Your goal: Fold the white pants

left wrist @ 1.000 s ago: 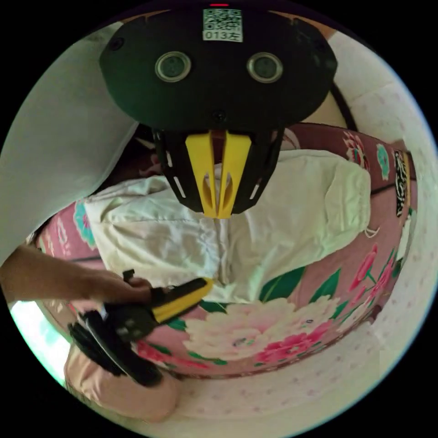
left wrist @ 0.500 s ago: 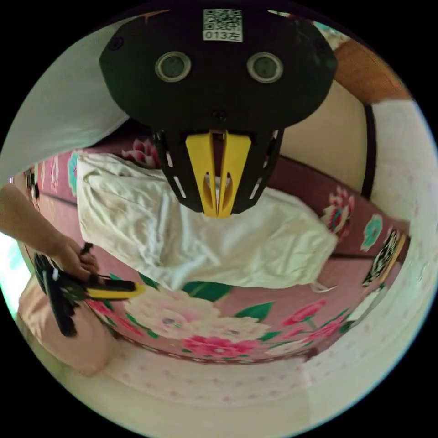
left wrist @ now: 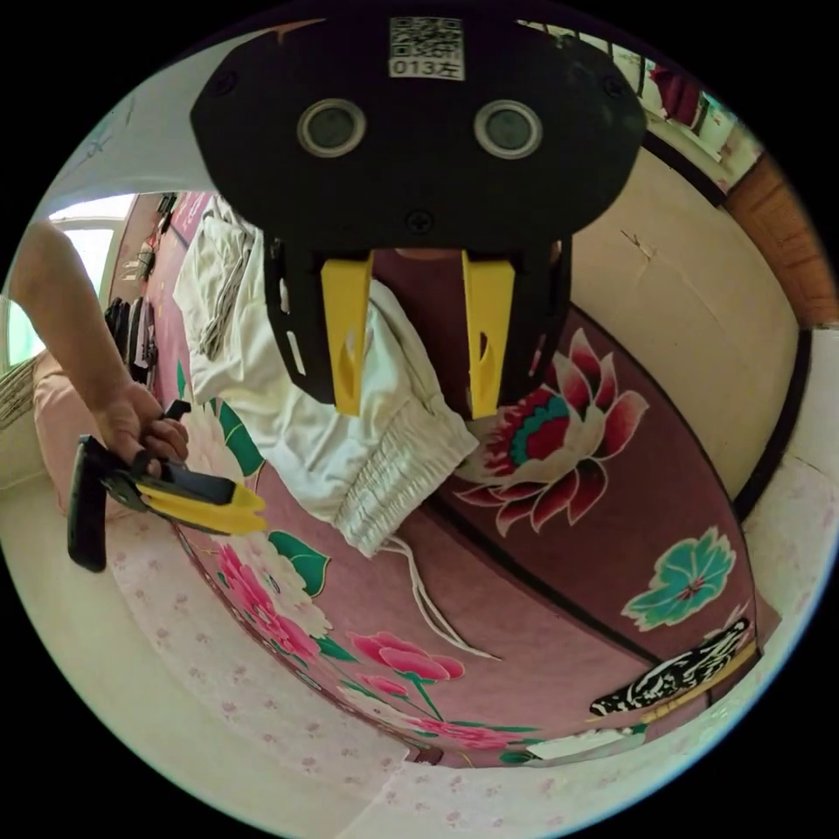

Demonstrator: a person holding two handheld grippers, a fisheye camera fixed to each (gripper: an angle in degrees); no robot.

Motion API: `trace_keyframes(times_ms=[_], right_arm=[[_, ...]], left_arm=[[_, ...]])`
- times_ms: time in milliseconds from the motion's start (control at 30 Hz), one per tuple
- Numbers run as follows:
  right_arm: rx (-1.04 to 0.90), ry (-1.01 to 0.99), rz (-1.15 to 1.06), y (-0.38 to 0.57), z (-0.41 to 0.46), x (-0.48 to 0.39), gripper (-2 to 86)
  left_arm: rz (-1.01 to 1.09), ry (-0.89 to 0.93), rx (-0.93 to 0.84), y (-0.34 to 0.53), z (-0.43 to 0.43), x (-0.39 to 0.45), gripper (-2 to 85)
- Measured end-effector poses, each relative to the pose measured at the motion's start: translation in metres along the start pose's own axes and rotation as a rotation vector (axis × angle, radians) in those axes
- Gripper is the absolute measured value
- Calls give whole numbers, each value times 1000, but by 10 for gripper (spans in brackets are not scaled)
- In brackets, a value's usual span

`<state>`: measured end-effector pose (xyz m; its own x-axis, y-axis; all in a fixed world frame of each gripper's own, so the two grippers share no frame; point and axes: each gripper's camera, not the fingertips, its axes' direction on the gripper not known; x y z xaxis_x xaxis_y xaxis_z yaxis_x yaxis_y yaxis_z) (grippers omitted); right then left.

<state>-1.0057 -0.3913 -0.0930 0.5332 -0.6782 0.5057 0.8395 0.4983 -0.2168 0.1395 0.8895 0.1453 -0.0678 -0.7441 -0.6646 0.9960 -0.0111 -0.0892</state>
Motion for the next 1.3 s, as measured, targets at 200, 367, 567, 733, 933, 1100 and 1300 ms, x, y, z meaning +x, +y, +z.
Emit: trace_keyframes(times_ms=[200,367,567,733,933,1100,1300], right_arm=[[-169,-43,-58,-92,83,23,112],[-299,-212,9,-117,135,50,97],[-238,-199,7,-111,127,44,76],[-15,-215,-183,-70,27,11,75],[181,-80,-318,83,-122,-45,75],[162,119,-247,242,-168,-86,75],[39,275,17,424,-118,-107,72]], left_arm=[[-14,50,-40,-10,9,-25,159],[2,41,-21,3,7,-40,135],[-37,137,8,21,-3,-51,82],[132,195,191,71,-62,-15,78],[597,98,309,162,-113,121,77],[972,9,288,241,-82,232,79],[1318,-9,107,323,7,331,82]])
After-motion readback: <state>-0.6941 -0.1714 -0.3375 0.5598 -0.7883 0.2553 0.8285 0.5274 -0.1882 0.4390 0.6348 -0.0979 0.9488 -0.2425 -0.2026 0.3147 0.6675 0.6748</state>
